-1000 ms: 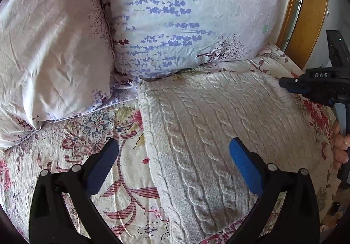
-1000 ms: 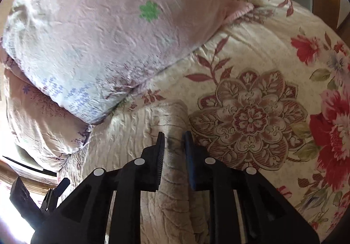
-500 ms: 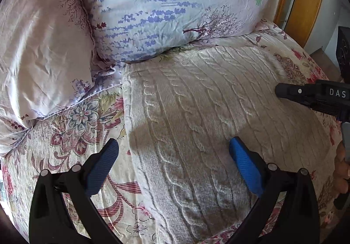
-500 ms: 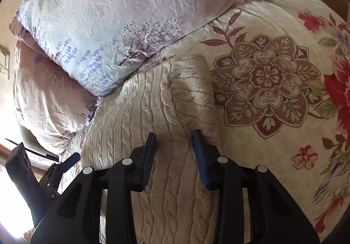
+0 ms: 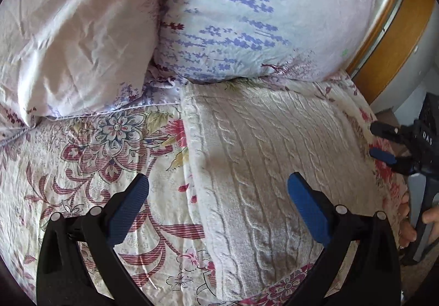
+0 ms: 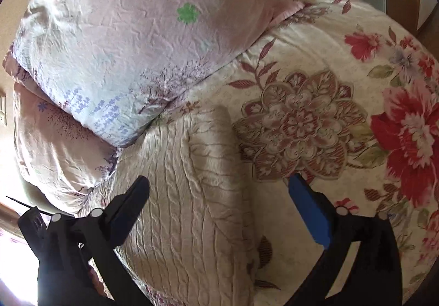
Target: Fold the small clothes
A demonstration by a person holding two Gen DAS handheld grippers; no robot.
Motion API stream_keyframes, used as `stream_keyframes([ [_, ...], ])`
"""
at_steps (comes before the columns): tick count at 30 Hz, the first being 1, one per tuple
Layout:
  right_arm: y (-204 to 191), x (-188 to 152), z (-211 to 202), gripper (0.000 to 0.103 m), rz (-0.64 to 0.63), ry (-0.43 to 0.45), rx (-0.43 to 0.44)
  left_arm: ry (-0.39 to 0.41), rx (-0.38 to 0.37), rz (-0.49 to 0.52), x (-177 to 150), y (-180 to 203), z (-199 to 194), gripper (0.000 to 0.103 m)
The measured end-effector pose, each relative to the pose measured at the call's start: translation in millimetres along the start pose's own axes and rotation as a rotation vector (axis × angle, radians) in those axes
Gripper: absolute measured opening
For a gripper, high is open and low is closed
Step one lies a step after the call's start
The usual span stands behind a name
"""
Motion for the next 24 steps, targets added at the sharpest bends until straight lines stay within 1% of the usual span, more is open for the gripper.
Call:
stream_keyframes([
  [2, 7.9, 0.4, 5.3, 0.102, 0.01, -0.04, -0.018, -0.011, -0.004, -0.022, 3.4, -8.4, 2.0, 0.101],
  [3, 9.3, -0.9, 10.3, 0.102, 0.012, -0.067, -0.012, -0.028, -0.028, -0.027, 3.8, -8.1, 4.7, 0.101],
  [4, 9.0, -3.4, 15.7, 0.102, 0.019, -0.103, 0.015, -0.048, -0.071, -0.041, 3.6, -6.0, 8.2, 0.101],
  [6, 8.5, -10.0, 26.8, 0.102, 0.048, -0.167, 0.062, -0.086, -0.162, -0.104, 2.4, -2.3, 16.0, 0.101],
  [8, 7.6, -13.8, 32.4, 0.102, 0.071, -0.192, 0.093, -0.105, -0.225, -0.167, 2.4, 0.0, 22.0, 0.101],
  [10, 7.3, -15.4, 35.4, 0.102, 0.089, -0.199, 0.121, -0.113, -0.237, -0.194, 2.0, 0.8, 27.1, 0.101],
  [13, 6.9, -20.5, 39.2, 0.102, 0.116, -0.218, 0.172, -0.122, -0.228, -0.191, 2.0, 4.1, 33.8, 0.099],
  [14, 6.4, -22.4, 40.6, 0.102, 0.113, -0.223, 0.176, -0.128, -0.24, -0.198, 1.7, 6.1, 36.3, 0.097],
  [16, 5.0, -25.2, 41.0, 0.1, 0.105, -0.22, 0.19, -0.15, -0.28, -0.236, 0.1, 9.3, 44.4, 0.083],
  [18, 1.7, -29.6, 41.8, 0.091, 0.111, -0.233, 0.228, -0.175, -0.293, -0.288, -3.3, 7.4, 54.0, 0.077],
  [21, -4.5, -36.8, 41.9, 0.088, 0.102, -0.239, 0.264, -0.184, -0.344, -0.365, -6.8, 5.8, 62.1, 0.074],
  [24, -8.9, -43.0, 42.3, 0.085, 0.093, -0.244, 0.291, -0.177, -0.362, -0.392, -7.2, 4.9, 62.3, 0.069],
])
Point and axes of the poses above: each gripper's, at about its wrist camera, not at the fingertips, and z roughly the way its jaws point, y to its right, x to its top, the point moved 10 cm from there along z, roughly the way its jaws point, and after that the axes turned 5 degrees about -x, right-handed, at the moved point
